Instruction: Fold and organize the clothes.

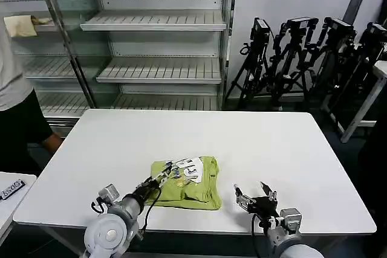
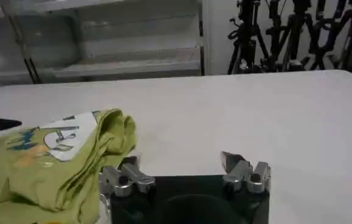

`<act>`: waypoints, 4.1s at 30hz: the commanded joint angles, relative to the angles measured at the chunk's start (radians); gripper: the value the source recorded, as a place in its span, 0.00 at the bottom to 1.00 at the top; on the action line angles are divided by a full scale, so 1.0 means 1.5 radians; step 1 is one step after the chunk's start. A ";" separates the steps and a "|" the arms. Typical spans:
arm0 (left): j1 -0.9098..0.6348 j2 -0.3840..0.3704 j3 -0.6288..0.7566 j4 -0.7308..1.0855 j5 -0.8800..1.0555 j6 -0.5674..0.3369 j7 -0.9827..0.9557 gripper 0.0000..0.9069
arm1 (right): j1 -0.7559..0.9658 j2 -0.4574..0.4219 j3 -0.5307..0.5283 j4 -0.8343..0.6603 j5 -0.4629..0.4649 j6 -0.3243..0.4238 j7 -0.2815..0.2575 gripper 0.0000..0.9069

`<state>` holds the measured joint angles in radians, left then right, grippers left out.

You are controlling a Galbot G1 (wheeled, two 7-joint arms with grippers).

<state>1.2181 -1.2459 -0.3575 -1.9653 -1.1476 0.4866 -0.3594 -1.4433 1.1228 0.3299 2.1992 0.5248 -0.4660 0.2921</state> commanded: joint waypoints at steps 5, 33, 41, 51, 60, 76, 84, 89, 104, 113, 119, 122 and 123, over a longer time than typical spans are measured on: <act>-0.004 -0.017 0.008 0.027 -0.018 -0.026 0.000 0.02 | 0.000 0.003 -0.002 0.002 0.000 -0.002 0.003 1.00; 0.015 -0.082 -0.058 0.007 -0.128 -0.052 0.009 0.02 | 0.002 0.008 0.003 0.007 0.002 -0.005 0.009 1.00; 0.030 -0.006 -0.160 -0.019 -0.140 -0.028 0.004 0.02 | 0.006 0.007 0.003 0.006 0.005 -0.004 0.007 1.00; 0.034 0.330 -0.429 -0.027 -0.083 0.061 0.055 0.02 | 0.046 0.008 -0.011 -0.006 0.029 0.001 -0.002 1.00; 0.070 0.456 -0.389 -0.097 0.164 0.060 0.124 0.02 | 0.049 0.007 -0.017 -0.023 0.038 0.019 -0.016 1.00; -0.013 0.128 0.201 -0.087 0.634 0.037 0.114 0.02 | 0.018 0.008 -0.005 -0.034 0.016 0.031 -0.018 1.00; -0.108 0.031 0.257 0.001 0.517 0.040 0.069 0.02 | 0.016 0.007 -0.002 -0.048 0.015 0.035 -0.020 1.00; -0.177 -0.023 0.295 0.044 0.468 0.039 0.043 0.02 | 0.019 0.011 -0.003 -0.050 0.014 0.034 -0.019 1.00; -0.253 -0.114 0.332 0.135 0.373 -0.002 0.003 1.00 | 0.002 0.003 0.021 -0.025 -0.007 0.034 -0.018 1.00; -0.225 -0.119 0.276 0.074 0.253 -0.077 0.014 1.00 | -0.002 -0.003 0.035 -0.001 -0.036 0.057 -0.020 1.00; -0.137 -0.069 0.187 -0.016 0.318 -0.083 0.029 1.00 | 0.012 -0.004 0.024 0.007 -0.082 0.091 -0.024 1.00; -0.067 -0.025 0.129 -0.063 0.496 -0.125 0.059 1.00 | 0.019 0.004 0.015 0.006 -0.120 0.116 -0.025 1.00; -0.051 -0.015 0.111 -0.074 0.508 -0.131 0.063 1.00 | 0.021 0.006 0.012 0.005 -0.125 0.119 -0.024 1.00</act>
<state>0.9337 -1.3684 0.0165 -1.8970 -0.6737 0.3984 -0.3233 -1.4288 1.1201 0.3648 2.1958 0.4498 -0.3605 0.2555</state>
